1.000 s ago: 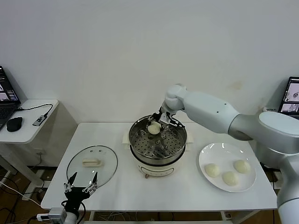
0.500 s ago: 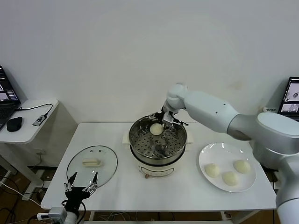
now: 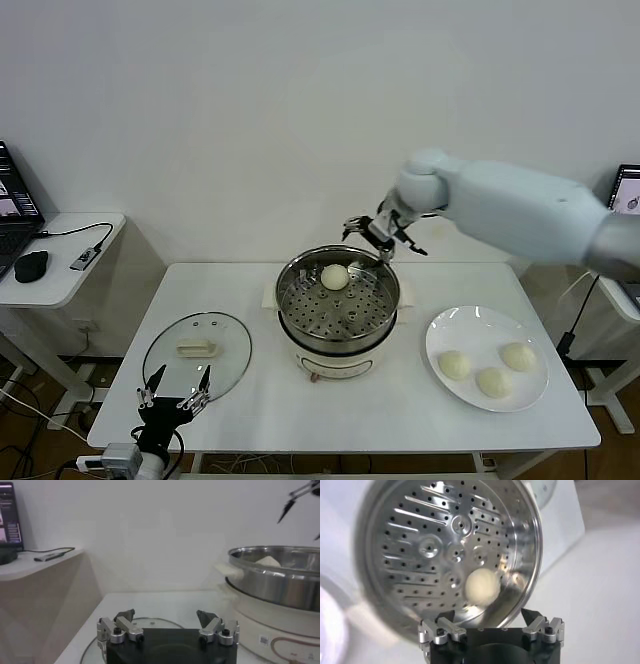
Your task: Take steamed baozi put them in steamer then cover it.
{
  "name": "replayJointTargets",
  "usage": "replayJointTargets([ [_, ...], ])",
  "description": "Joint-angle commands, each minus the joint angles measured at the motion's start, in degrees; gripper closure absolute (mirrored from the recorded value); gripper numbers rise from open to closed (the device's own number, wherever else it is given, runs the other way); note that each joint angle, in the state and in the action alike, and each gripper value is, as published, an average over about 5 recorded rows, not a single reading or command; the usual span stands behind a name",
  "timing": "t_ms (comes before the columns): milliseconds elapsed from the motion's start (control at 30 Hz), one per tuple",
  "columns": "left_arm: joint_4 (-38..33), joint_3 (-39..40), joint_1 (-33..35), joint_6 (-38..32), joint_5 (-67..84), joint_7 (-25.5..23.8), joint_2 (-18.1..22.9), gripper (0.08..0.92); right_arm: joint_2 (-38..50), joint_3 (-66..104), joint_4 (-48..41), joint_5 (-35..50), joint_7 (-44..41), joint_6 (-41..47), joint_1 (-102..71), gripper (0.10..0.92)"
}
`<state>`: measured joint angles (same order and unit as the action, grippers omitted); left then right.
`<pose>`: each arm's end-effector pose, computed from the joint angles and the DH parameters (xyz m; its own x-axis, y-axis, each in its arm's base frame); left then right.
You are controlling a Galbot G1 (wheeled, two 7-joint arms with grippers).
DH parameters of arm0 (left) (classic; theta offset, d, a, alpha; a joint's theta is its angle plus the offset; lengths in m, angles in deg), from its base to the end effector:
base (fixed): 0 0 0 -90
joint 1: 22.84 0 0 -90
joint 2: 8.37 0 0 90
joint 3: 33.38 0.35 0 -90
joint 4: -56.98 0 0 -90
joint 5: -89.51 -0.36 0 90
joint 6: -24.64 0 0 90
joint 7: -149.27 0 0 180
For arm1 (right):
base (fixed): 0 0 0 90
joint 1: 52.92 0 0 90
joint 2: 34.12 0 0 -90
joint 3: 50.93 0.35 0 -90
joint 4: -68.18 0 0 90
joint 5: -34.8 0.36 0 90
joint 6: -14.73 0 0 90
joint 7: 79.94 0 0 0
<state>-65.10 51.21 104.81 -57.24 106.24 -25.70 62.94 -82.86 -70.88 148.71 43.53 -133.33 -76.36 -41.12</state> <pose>0.1542 0.0781 -0.2973 -0.9724 0.0012 0.2332 0.0121 0.9989 0.0454 0.5414 -0.0190 -0.0107 -0.3662 -0.2498 0.8964 -0.6957 -0.5662 -0.4420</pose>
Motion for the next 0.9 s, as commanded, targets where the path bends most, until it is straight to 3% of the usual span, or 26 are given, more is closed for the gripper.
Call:
replayJointTargets([
  [33, -0.5, 0.0, 0.0, 0.0, 0.0, 0.1, -0.2, 0.177, 19.1, -5.2, 13.1, 4.1, -2.0, 14.6, 6.3, 0.203],
  [200, -0.6, 0.0, 0.2, 0.0, -0.3, 0.3, -0.2, 0.177, 25.4, -1.1, 13.8, -0.1, -2.1, 15.6, -0.4, 0.203],
  [467, -0.6, 0.2, 0.2, 0.1, -0.9, 0.3, 0.0, 0.177, 31.7, 20.3, 12.7, -8.0, -2.9, 15.2, -27.5, 0.203],
  [700, -0.6, 0.1, 0.4, 0.2, -1.3, 0.3, 0.2, 0.177, 30.8, 34.3, 11.1, -11.5, -2.9, 14.4, -45.6, 0.203],
  [900, -0.6, 0.3, 0.4, 0.3, -1.7, 0.3, 0.8, 0.177, 27.2, 39.4, 8.4, -14.1, -2.4, 13.7, -51.3, 0.203],
])
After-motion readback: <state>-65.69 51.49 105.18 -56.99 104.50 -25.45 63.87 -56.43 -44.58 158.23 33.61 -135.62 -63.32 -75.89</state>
